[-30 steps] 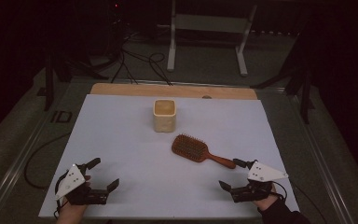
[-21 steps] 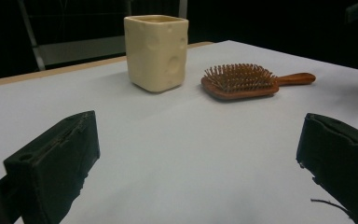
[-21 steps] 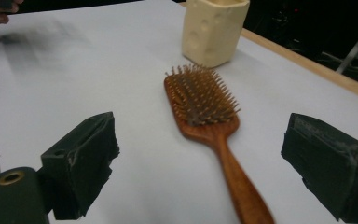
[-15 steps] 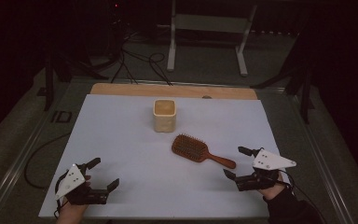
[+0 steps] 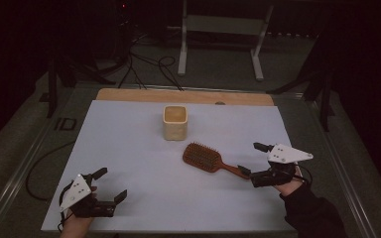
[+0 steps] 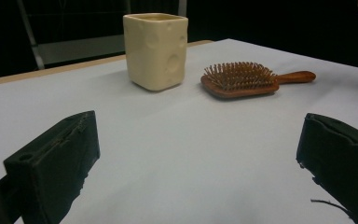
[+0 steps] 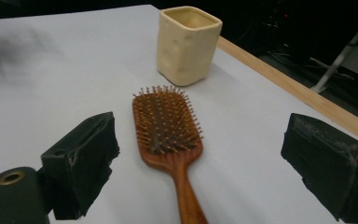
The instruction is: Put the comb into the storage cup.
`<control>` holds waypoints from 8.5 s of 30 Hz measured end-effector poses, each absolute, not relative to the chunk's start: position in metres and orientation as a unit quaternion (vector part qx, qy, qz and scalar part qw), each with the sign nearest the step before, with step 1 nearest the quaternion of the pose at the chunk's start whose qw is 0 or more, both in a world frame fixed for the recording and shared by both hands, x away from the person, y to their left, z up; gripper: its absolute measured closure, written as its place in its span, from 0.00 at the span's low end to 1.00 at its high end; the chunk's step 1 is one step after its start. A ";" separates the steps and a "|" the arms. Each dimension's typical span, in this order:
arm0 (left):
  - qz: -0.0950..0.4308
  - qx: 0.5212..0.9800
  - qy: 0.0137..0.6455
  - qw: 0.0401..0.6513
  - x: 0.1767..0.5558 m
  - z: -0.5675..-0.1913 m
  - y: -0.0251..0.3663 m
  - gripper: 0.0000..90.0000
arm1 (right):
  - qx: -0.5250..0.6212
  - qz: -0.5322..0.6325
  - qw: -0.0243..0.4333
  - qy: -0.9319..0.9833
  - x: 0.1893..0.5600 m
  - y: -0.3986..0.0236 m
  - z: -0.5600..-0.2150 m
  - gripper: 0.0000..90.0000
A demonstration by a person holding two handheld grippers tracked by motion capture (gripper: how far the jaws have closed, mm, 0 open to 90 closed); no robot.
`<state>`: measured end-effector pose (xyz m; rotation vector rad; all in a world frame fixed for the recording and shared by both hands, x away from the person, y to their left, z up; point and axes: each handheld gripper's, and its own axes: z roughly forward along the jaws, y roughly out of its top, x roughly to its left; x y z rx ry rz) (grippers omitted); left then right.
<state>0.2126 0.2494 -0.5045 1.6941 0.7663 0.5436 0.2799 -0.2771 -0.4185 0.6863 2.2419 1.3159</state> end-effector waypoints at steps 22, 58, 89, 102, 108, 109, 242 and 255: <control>0.233 0.718 0.324 0.570 0.212 -0.504 0.249 0.00 | 0.277 0.436 0.186 0.836 0.318 -0.281 -0.465 0.20; 0.233 0.721 0.323 0.567 0.212 -0.504 0.248 0.00 | 0.296 0.320 0.177 0.882 0.328 -0.289 -0.518 1.00; 0.233 0.720 0.321 0.569 0.211 -0.503 0.248 0.00 | 0.273 0.333 0.132 0.893 0.289 -0.274 -0.518 1.00; 0.233 0.720 0.322 0.569 0.211 -0.504 0.248 0.00 | 0.303 0.349 0.163 0.872 0.286 -0.282 -0.490 1.00; 0.233 0.719 0.322 0.570 0.211 -0.504 0.248 0.00 | 0.339 0.356 0.181 0.852 0.285 -0.279 -0.466 1.00; 0.233 0.720 0.322 0.570 0.211 -0.504 0.248 0.00 | 0.343 0.355 0.186 0.849 0.285 -0.278 -0.463 1.00; 0.215 0.716 0.338 0.572 0.213 -0.505 0.250 0.00 | 0.374 0.291 0.166 0.865 0.307 -0.196 -0.477 0.81; 0.190 0.698 0.359 0.590 0.215 -0.494 0.248 0.00 | 0.344 0.346 0.200 0.850 0.285 -0.201 -0.465 0.81</control>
